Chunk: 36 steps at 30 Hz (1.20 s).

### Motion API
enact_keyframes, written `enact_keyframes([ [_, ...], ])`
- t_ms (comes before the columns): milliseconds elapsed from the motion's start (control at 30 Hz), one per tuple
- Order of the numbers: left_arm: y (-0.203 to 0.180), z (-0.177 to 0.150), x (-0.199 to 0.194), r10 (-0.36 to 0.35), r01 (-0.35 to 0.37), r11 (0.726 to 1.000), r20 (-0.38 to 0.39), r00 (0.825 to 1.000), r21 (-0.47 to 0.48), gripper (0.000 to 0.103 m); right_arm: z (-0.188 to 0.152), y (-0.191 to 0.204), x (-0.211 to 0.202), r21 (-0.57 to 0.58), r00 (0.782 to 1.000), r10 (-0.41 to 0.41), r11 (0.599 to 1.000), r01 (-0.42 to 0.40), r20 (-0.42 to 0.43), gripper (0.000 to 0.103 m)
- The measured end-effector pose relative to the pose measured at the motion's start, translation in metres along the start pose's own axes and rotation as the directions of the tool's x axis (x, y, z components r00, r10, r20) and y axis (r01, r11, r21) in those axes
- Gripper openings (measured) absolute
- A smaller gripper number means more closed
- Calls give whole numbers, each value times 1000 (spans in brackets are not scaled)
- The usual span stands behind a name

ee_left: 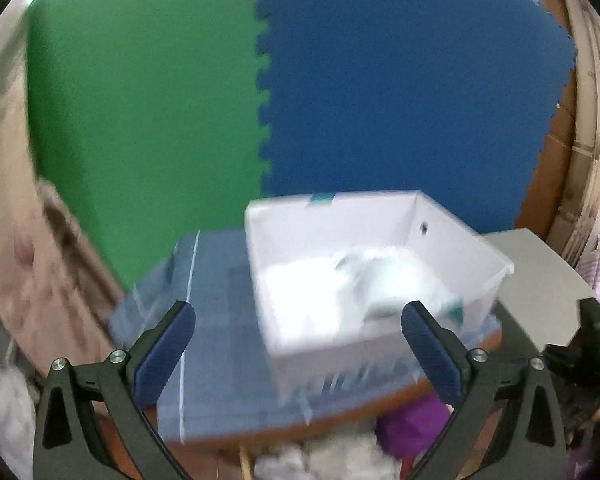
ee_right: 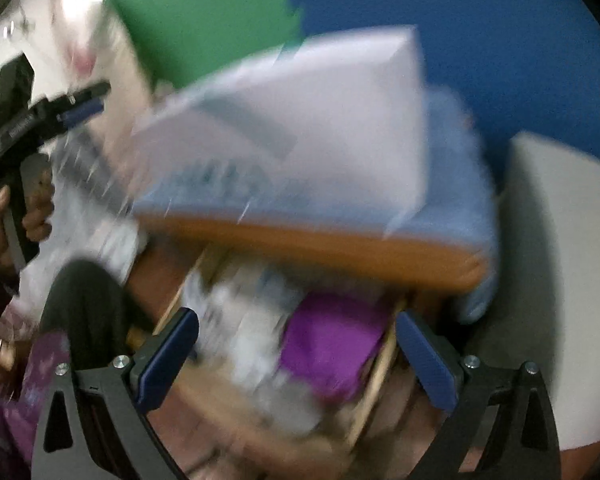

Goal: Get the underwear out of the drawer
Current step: 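Grasp the grey knit item in the drawer with the right gripper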

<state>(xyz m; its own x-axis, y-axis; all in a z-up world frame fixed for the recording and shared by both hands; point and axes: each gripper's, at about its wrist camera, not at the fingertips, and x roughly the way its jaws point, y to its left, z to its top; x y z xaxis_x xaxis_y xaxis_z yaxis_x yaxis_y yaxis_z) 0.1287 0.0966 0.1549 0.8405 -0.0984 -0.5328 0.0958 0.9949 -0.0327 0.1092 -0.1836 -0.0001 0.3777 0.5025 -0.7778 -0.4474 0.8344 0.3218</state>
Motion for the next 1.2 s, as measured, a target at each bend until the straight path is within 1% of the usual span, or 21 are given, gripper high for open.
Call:
enact_keyframes([
  [33, 6, -8, -2, 2, -2, 1000, -12, 1000, -10, 102, -3, 7, 11, -17, 998, -10, 1000, 9, -65, 101],
  [100, 29, -36, -7, 12, -14, 999, -47, 999, -48, 102, -11, 24, 39, -62, 980, -50, 997, 39, -195, 101],
  [167, 42, -56, -11, 34, -38, 998, -62, 997, -56, 102, -16, 31, 55, -48, 967, -56, 998, 45, -248, 96],
  [200, 50, -68, -12, 56, -61, 996, -77, 995, -66, 102, -16, 31, 62, -17, 961, -48, 999, 45, -272, 95],
  [233, 57, -77, -11, 60, -68, 994, -89, 994, -83, 102, -16, 29, 67, 8, 956, -39, 999, 44, -290, 93],
  [267, 61, -84, -14, 55, -64, 993, -94, 994, -101, 102, -17, 26, 77, 54, 945, -20, 998, 39, -326, 92],
  [333, 71, -96, -13, 55, -66, 989, -86, 995, -136, 102, -17, 25, 87, 84, 931, -17, 995, 51, -365, 88],
  [400, 75, -103, -11, 66, -78, 986, -84, 994, -148, 102, -22, 24, 97, 97, 911, -31, 992, 78, -410, 87],
  [533, 84, -111, -6, 19, -41, 978, -106, 994, -204, 102, -31, 30, 114, 71, 872, -77, 989, 127, -483, 87],
  [600, 87, -112, -1, 16, -47, 973, -136, 991, -226, 102, -34, 29, 125, 67, 851, -104, 985, 161, -515, 86],
  [633, 89, -113, 4, 9, -48, 969, -160, 987, -242, 102, -36, 28, 131, 61, 836, -122, 981, 183, -535, 86],
  [700, 96, -118, 9, -11, -44, 958, -189, 982, -283, 102, -41, 28, 141, 60, 815, -127, 979, 194, -566, 86],
  [733, 100, -119, 8, -21, -37, 952, -186, 982, -304, 102, -42, 26, 143, 59, 808, -128, 978, 198, -575, 86],
  [800, 107, -122, 3, -44, -10, 938, -149, 988, -347, 102, -48, 20, 153, 70, 781, -136, 972, 224, -609, 86],
  [867, 111, -125, 0, -43, -11, 928, -136, 990, -372, 102, -53, 15, 158, 85, 770, -133, 968, 236, -624, 86],
  [900, 113, -125, 0, -34, -21, 926, -138, 990, -378, 102, -54, 13, 160, 91, 769, -131, 967, 239, -626, 82],
  [933, 114, -126, -1, -12, -44, 922, -143, 990, -385, 102, -56, 12, 160, 94, 770, -130, 966, 240, -625, 73],
  [967, 115, -126, -1, -1, -56, 920, -146, 989, -387, 102, -57, 10, 159, 93, 771, -135, 965, 245, -622, 68],
  [1033, 114, -126, -1, 19, -79, 921, -157, 987, -382, 102, -56, 8, 156, 101, 778, -133, 964, 244, -614, 49],
  [1133, 110, -124, 1, 34, -96, 928, -175, 984, -359, 102, -53, 4, 145, 126, 799, -116, 964, 233, -589, 38],
  [1200, 107, -124, 2, 46, -105, 936, -180, 983, -337, 102, -49, 6, 131, 140, 826, -97, 968, 208, -556, 35],
])
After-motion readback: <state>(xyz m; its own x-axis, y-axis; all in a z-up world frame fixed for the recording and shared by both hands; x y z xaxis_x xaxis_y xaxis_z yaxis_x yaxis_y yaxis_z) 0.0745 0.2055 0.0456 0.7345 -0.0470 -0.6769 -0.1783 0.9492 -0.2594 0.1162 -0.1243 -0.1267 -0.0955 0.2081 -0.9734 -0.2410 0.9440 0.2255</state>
